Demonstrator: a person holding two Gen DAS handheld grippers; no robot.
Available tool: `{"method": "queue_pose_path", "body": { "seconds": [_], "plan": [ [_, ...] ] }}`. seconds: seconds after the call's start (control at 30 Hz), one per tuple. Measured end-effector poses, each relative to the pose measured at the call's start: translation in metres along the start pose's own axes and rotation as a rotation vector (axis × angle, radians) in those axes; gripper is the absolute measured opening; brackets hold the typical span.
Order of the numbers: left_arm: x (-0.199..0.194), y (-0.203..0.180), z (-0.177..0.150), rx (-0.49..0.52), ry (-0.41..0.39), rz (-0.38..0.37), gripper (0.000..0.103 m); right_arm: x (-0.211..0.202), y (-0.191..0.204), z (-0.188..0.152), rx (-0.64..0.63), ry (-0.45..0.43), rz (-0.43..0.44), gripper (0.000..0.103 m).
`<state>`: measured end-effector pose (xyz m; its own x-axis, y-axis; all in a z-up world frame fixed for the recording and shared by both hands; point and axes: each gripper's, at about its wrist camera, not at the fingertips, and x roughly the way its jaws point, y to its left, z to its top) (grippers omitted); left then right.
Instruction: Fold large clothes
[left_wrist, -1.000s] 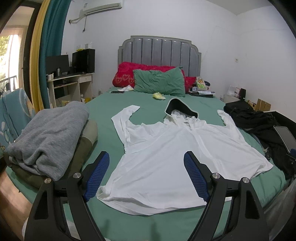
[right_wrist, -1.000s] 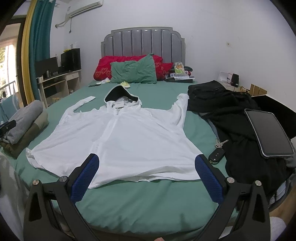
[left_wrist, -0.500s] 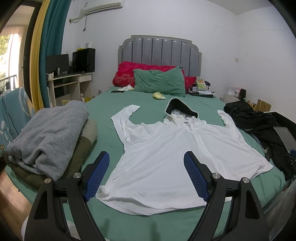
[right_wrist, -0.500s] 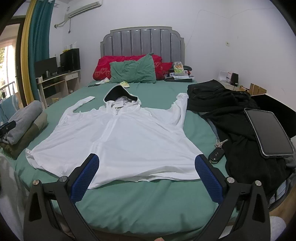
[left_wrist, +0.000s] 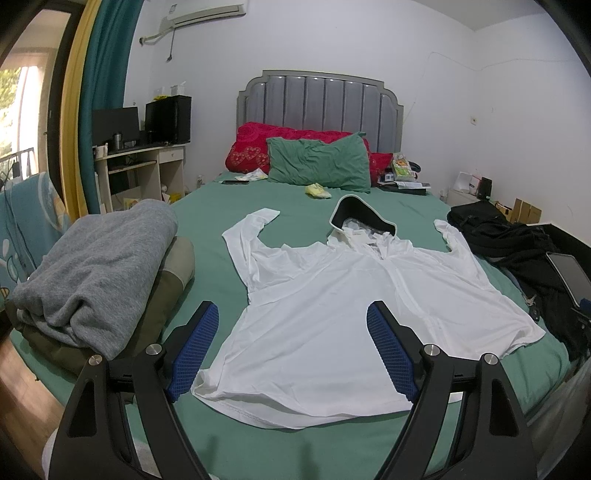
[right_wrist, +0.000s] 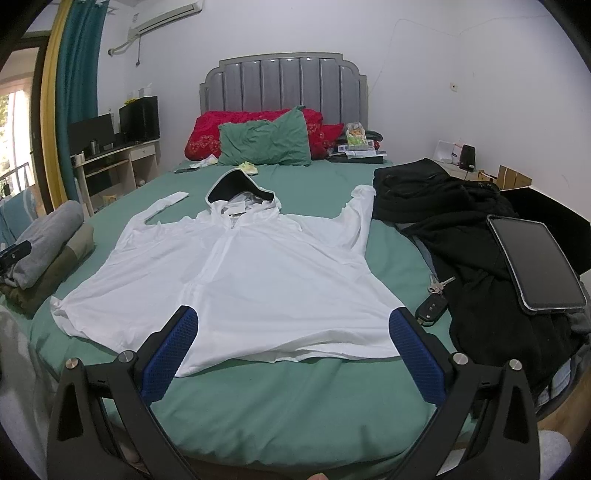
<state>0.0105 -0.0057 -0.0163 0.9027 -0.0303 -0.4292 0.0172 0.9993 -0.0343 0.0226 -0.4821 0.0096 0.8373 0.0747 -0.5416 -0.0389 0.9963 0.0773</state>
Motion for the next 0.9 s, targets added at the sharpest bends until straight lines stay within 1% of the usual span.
{"method": "queue_pose_path", "body": {
  "seconds": [0.73, 0.83, 0.9],
  "plan": [
    [0.000, 0.001, 0.001, -0.001, 0.002, 0.000, 0.085, -0.005, 0.000, 0.000, 0.005, -0.002, 0.003, 0.102],
    [0.000, -0.001, 0.004, 0.001, -0.013, -0.010, 0.085, -0.001, 0.000, 0.002, 0.007, 0.005, 0.000, 0.102],
    [0.007, -0.004, 0.014, -0.002, -0.019, -0.052, 0.085, 0.002, -0.002, 0.006, 0.028, 0.015, 0.017, 0.102]
  ]
}}
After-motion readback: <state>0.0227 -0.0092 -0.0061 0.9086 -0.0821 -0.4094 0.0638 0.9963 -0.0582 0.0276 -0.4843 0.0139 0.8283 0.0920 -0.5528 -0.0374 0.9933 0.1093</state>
